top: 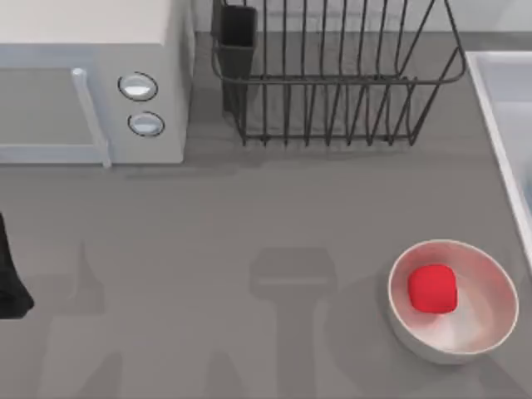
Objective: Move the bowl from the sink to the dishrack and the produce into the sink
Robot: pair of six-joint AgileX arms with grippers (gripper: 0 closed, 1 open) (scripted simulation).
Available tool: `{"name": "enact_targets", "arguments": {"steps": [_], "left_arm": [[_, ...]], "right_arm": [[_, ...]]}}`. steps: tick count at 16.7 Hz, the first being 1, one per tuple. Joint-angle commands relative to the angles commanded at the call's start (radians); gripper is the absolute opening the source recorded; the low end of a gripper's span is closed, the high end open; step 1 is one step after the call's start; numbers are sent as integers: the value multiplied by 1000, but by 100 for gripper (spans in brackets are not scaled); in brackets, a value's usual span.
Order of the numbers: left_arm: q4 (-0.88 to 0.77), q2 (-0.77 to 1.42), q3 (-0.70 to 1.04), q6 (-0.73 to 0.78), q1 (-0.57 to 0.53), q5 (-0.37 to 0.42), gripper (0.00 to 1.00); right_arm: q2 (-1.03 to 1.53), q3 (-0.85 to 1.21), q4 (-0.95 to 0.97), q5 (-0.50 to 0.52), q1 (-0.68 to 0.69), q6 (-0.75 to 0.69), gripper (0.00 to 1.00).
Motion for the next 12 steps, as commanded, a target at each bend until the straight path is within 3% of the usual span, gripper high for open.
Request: {"name": "enact_targets", "arguments": {"steps": [6,12], "left_arm": [[0,0,0,0,0,0,100],[0,0,0,0,0,0,100]], "right_arm": [[79,93,-25,3,-26,-40,100],[476,521,-210,8,-105,-138,100]]}}
